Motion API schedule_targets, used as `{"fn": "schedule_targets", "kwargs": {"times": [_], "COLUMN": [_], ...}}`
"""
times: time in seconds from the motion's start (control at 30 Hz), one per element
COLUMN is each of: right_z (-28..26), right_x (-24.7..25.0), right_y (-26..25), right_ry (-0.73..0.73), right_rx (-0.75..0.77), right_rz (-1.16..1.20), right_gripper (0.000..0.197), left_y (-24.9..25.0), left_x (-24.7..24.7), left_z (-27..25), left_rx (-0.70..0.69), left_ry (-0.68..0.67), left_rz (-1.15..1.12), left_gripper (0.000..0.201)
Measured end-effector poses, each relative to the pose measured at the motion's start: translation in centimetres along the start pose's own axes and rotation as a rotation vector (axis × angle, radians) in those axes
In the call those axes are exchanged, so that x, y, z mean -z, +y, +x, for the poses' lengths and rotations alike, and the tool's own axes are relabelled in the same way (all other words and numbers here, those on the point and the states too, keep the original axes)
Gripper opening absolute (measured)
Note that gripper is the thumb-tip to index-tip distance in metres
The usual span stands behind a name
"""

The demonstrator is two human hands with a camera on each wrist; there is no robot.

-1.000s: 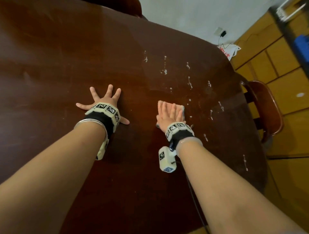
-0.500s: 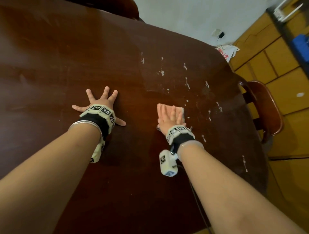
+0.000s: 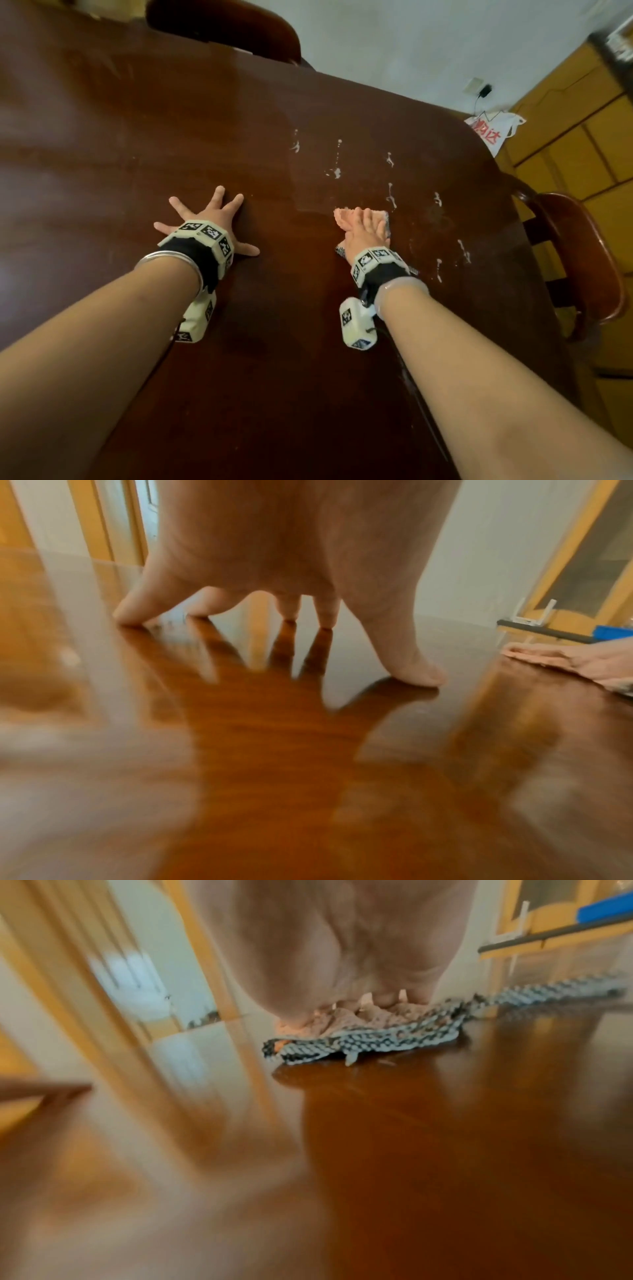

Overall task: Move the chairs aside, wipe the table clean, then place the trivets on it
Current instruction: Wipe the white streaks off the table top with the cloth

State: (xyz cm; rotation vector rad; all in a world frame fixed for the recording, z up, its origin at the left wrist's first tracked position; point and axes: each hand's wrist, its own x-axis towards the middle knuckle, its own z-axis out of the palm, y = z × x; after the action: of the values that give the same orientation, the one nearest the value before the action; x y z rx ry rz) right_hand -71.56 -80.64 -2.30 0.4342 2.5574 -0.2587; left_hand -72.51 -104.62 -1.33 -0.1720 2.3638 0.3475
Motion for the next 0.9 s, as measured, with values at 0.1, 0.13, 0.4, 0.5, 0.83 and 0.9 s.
{"fn": "schedule_targets", "kwargs": {"times": [0.1, 0.13, 0.4, 0.5, 0.83, 0.9], "right_z": [3.0, 3.2, 3.1, 5.6, 2.1, 3.6], "right_x": [1.7, 1.8, 1.9, 3.2, 1.1, 2.4], "right_y": [-3.4, -4.2, 1.0, -2.1, 0.2, -0.4], "right_ry": [-0.003, -0.022, -0.085, -0.085, -0.086, -0.079], "right_rx": [0.1, 0.172, 0.311, 0.208, 0.414, 0.277], "right_rz": [0.001, -0.026, -0.198, -0.107, -0.217, -0.152], "right_gripper": [0.065, 0.066, 0.055, 0.054, 0.055, 0.056], "left_y": [1.5, 2.0, 3.4, 3.5, 3.3, 3.2], "left_x": [0.5, 1.0, 2.3, 2.5, 2.9, 3.0], "left_z": [1.4, 2.0, 3.7, 3.3, 3.2, 3.2], "left_rx": [0.006, 0.007, 0.025, 0.036, 0.023, 0.016], "left_ry": [0.038, 0.041, 0.002, -0.02, -0.071, -0.065], "left_rz": [0.016, 0.03, 0.072, 0.074, 0.034, 0.031], "left_gripper": [0.12, 0.122, 0.136, 0.135, 0.136, 0.135]}}
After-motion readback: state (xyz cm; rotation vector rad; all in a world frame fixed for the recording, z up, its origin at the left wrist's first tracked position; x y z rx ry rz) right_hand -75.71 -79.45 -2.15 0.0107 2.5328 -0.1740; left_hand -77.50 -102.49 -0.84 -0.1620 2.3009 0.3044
